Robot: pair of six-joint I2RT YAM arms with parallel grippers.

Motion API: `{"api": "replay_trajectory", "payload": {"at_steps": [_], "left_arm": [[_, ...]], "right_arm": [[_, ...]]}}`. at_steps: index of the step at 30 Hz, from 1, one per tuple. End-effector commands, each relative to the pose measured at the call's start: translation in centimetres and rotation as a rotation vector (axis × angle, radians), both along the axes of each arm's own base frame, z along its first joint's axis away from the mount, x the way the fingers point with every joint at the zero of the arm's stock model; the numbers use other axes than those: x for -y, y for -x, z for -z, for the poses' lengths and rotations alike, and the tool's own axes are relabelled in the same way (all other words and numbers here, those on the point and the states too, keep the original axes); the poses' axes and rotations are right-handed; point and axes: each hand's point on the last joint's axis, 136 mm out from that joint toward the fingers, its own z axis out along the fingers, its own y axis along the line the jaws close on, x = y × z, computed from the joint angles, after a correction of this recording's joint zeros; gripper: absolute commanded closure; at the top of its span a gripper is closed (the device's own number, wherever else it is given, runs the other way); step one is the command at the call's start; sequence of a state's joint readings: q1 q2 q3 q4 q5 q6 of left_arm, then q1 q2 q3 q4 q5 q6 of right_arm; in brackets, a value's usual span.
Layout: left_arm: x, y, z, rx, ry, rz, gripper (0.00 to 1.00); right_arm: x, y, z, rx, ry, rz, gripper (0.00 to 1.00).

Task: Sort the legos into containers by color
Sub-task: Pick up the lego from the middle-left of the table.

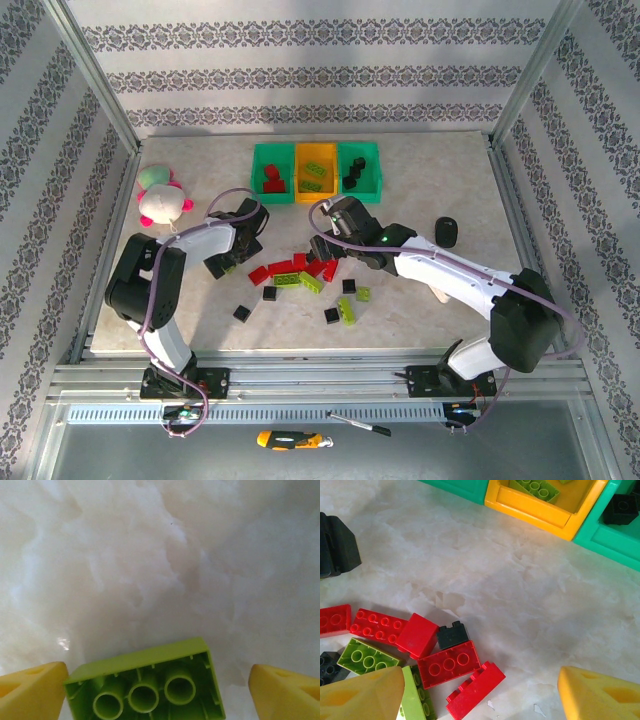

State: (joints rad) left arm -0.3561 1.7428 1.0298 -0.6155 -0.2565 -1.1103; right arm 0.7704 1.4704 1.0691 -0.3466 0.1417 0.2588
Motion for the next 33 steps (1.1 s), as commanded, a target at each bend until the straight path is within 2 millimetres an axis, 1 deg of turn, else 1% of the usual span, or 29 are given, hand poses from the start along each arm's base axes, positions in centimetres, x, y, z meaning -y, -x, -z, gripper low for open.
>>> {"api": "replay_trajectory", "payload": {"at_steps": [1, 3, 8, 12, 14, 18, 22, 25, 29, 33], "left_arm": [[0.5, -0.7, 0.2, 0.019, 0.057, -0.022, 0.13], [0.7, -0.7, 0.2, 0.024, 0.069, -0.022, 0.17], [0.8, -0.5, 0.3, 0.019, 0.079, -0.016, 0.34], [2.0, -1.0, -0.3, 0.037, 0.132, 0.046, 0.35], [2.5, -1.3, -1.1, 0.06, 0.148, 0.069, 0.36], [4.0, -2.3, -3.5, 0.114, 0.155, 0.125, 0.36], [6.3, -4.4, -6.9, 0.186, 0.138, 0.203, 0.35], [8.5, -6.7, -9.2, 0.25, 0.113, 0.266, 0.35], [11.3, -10.2, -11.0, 0.295, 0.104, 0.328, 0.35], [13.2, -14.1, -12.0, 0.325, 0.075, 0.376, 0.36]], "right_arm": [[-0.1, -0.1, -0.5, 0.019, -0.018, 0.013, 0.2], [0.0, -0.2, -0.6, 0.023, -0.018, 0.017, 0.2], [0.2, -0.2, -0.4, 0.025, -0.013, 0.022, 0.2], [0.7, 0.1, -0.2, 0.023, -0.013, 0.035, 0.2], [1.1, 0.3, -0.2, 0.027, -0.022, 0.042, 0.2], [2.2, 0.6, -0.6, 0.044, -0.047, 0.07, 0.2], [3.7, 0.8, -1.4, 0.075, -0.08, 0.105, 0.2], [4.6, 0.9, -1.9, 0.094, -0.118, 0.128, 0.2], [5.7, 1.2, -2.1, 0.103, -0.149, 0.156, 0.21], [6.4, 1.5, -1.8, 0.098, -0.158, 0.172, 0.21]]}}
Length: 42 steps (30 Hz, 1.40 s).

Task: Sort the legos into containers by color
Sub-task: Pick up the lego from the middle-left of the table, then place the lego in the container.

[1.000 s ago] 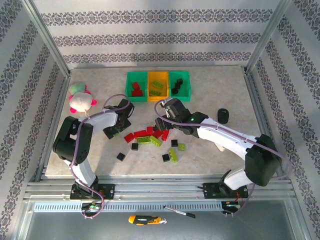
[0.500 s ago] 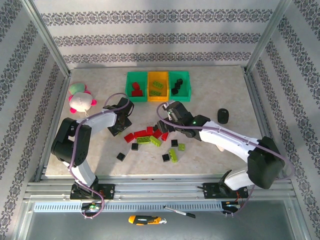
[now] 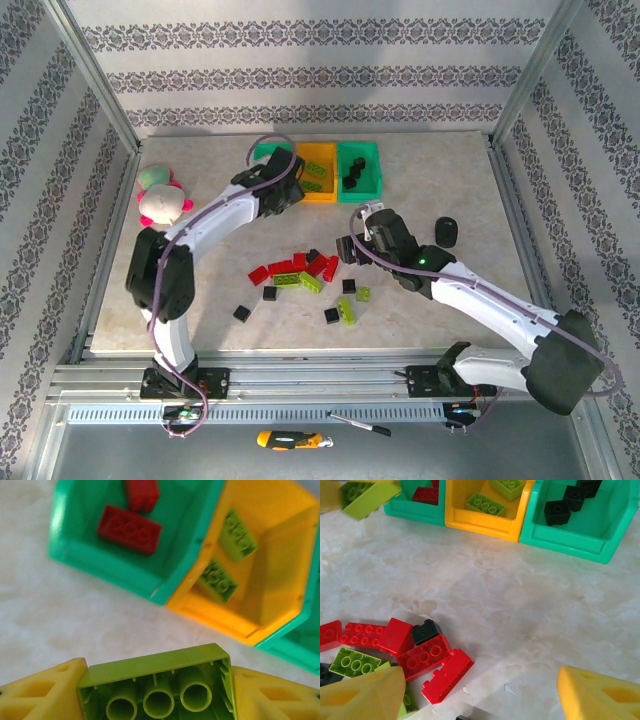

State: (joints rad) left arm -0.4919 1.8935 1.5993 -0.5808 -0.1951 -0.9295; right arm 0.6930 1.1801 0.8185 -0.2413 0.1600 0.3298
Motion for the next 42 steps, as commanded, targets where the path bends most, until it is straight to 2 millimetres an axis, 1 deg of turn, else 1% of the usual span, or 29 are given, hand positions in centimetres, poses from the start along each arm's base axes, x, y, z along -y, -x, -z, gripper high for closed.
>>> {"api": "replay_trajectory", "payload": {"at_steps": [1, 2, 5, 8, 13, 15, 18, 20, 22, 23, 24, 25, 26, 28, 31, 33, 36, 38, 40, 41, 42], "left_arm": [[0.5, -2.0, 0.7, -0.017, -0.115, 0.056, 0.35], [0.9, -3.2, 0.3, -0.007, -0.134, 0.07, 0.35], [1.8, -5.8, 0.0, 0.002, -0.194, 0.103, 0.35], [2.9, -7.7, 1.1, -0.015, -0.225, 0.145, 0.35], [5.1, -10.0, 3.1, -0.028, -0.23, 0.237, 0.36], [5.6, -10.8, 3.3, -0.018, -0.244, 0.264, 0.37], [5.9, -11.5, 3.4, 0.001, -0.26, 0.29, 0.36], [6.1, -11.6, 2.8, 0.017, -0.258, 0.301, 0.31], [6.5, -11.6, 2.0, 0.033, -0.248, 0.329, 0.17], [7.2, -11.6, 1.3, 0.051, -0.233, 0.374, 0.09], [7.7, -11.5, 0.4, 0.069, -0.223, 0.415, 0.01], [8.1, -11.3, -0.5, 0.084, -0.218, 0.437, 0.0], [8.3, -11.1, -1.6, 0.103, -0.22, 0.456, 0.01], [8.5, -10.5, -3.7, 0.138, -0.232, 0.488, 0.01], [9.1, -9.1, -6.7, 0.187, -0.263, 0.549, 0.01], [9.4, -7.8, -8.5, 0.215, -0.295, 0.595, 0.01], [9.7, -5.5, -9.6, 0.24, -0.349, 0.66, 0.01], [9.8, -3.8, -9.9, 0.258, -0.363, 0.714, 0.01], [9.9, -2.1, -9.8, 0.282, -0.351, 0.761, 0.01], [9.9, -0.9, -10.2, 0.305, -0.324, 0.791, 0.01], [10.0, 0.3, -10.0, 0.323, -0.298, 0.829, 0.01]], "right_arm": [[0.8, 0.0, 0.0, 0.006, -0.028, 0.038, 0.21], [0.9, 0.1, 0.1, 0.003, -0.028, 0.038, 0.21], [1.2, 0.2, 0.2, 0.003, -0.029, 0.046, 0.21], [1.6, 0.3, 0.4, 0.001, -0.03, 0.057, 0.21], [1.8, 0.3, 0.5, -0.002, -0.034, 0.062, 0.21], [1.9, 0.3, 0.5, -0.003, -0.035, 0.062, 0.21], [2.0, 0.4, 0.6, -0.005, -0.03, 0.064, 0.21], [2.2, 0.5, 0.8, -0.009, -0.031, 0.068, 0.21], [2.2, 0.4, 0.9, -0.011, -0.032, 0.072, 0.21], [2.2, 0.4, 0.9, -0.013, -0.032, 0.072, 0.21], [2.2, 0.4, 1.0, -0.017, -0.029, 0.072, 0.21], [2.2, 0.4, 1.2, -0.025, -0.026, 0.07, 0.21], [2.1, 0.5, 1.5, -0.034, -0.021, 0.067, 0.21], [2.2, 0.7, 2.7, -0.066, -0.001, 0.065, 0.21], [2.2, 1.2, 4.5, -0.133, 0.008, 0.072, 0.21], [2.1, 1.9, 5.6, -0.19, 0.007, 0.084, 0.21], [2.4, 3.1, 7.0, -0.265, 0.008, 0.118, 0.21], [2.5, 4.1, 7.9, -0.318, 0.008, 0.141, 0.21], [2.7, 5.1, 8.8, -0.364, 0.009, 0.164, 0.22], [2.8, 5.7, 9.3, -0.385, 0.007, 0.173, 0.22], [2.9, 6.3, 9.9, -0.405, 0.006, 0.181, 0.23]]}}
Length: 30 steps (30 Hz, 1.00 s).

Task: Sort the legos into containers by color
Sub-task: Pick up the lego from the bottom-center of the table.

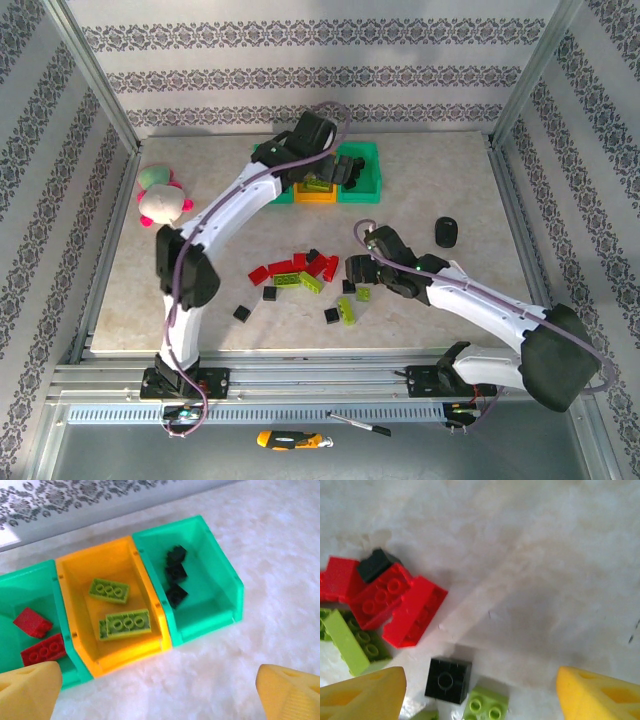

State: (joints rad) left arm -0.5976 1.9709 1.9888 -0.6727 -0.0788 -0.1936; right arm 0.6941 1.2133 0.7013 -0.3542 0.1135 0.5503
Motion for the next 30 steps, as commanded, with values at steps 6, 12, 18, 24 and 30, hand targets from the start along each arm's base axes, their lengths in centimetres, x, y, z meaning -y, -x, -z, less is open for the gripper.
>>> {"api": "replay_trajectory", "payload": {"at_steps": [6, 12, 18, 24, 30], "left_arm": [[0.5, 8.5, -0.1, 0.079, 0.153, 0.308, 0.01], [-0.7, 15.8, 2.7, 0.038, 0.158, 0.505, 0.01], [-1.8, 19.4, 5.4, -0.013, 0.163, 0.541, 0.01], [-1.3, 20.7, 6.3, 0.021, 0.136, 0.602, 0.01], [-0.8, 21.0, 6.6, 0.055, 0.115, 0.651, 0.01]], "right_arm": [[0.7, 4.8, 4.4, -0.198, -0.019, 0.082, 0.32], [0.5, 5.2, 5.9, -0.24, -0.001, 0.103, 0.37], [0.4, 4.5, 6.9, -0.254, 0.043, 0.117, 0.43], [0.4, 4.1, 7.4, -0.256, 0.067, 0.128, 0.48], [0.9, 4.1, 7.2, -0.249, 0.078, 0.139, 0.59]]}}
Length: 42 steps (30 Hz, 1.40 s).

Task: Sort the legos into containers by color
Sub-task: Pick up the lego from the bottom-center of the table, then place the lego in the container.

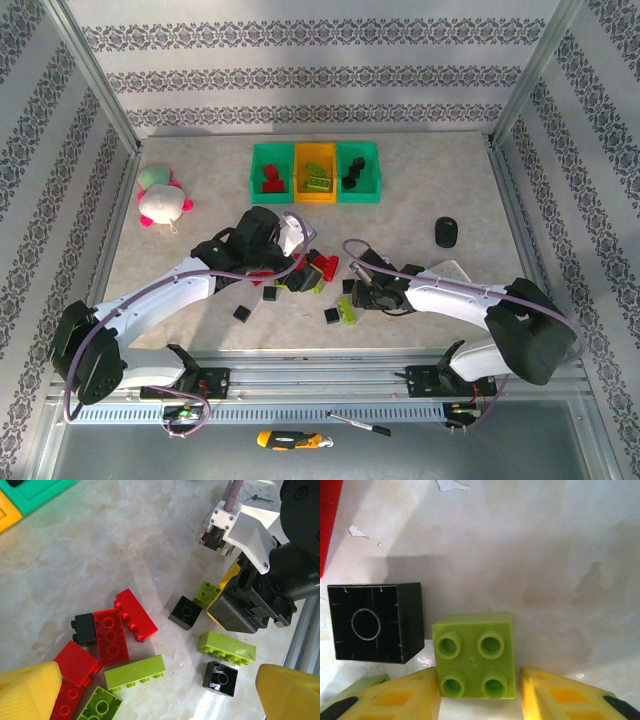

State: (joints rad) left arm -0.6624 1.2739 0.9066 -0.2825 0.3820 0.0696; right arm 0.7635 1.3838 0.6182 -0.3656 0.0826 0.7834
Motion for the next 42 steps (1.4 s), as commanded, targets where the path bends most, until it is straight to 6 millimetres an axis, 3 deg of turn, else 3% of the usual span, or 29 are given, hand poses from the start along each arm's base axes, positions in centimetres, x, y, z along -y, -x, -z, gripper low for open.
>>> {"api": "replay_trajectory", "payload": {"at_steps": [1, 10, 16, 24, 26, 34, 42], "left_arm": [[0.9, 0.3, -1.6, 0.099, 0.038, 0.068, 0.01], [0.0, -0.2, -0.7, 0.128, 0.044, -0.008, 0.01], [-1.1, 0.0, -0.2, 0.158, 0.104, -0.084, 0.01], [-3.0, -0.1, 1.7, 0.143, 0.125, -0.213, 0.01], [-3.3, -0.1, 1.9, 0.143, 0.133, -0.232, 0.01], [-3.9, 0.0, 2.8, 0.135, 0.123, -0.261, 0.01], [-5.1, -0.3, 3.2, 0.145, 0.113, -0.329, 0.01]], "right_arm": [[0.5, -0.5, -0.7, 0.026, 0.023, 0.015, 0.6], [0.7, -1.3, -3.7, 0.096, 0.002, 0.008, 0.69], [-0.4, -4.2, -7.7, 0.199, -0.05, -0.021, 0.69], [-4.3, -13.2, -13.8, 0.351, -0.1, -0.098, 0.68], [-5.6, -15.7, -14.3, 0.366, -0.095, -0.117, 0.68], [-10.0, -25.5, -14.2, 0.412, -0.076, -0.115, 0.68], [-10.9, -31.1, -11.5, 0.401, -0.062, -0.071, 0.67]]}}
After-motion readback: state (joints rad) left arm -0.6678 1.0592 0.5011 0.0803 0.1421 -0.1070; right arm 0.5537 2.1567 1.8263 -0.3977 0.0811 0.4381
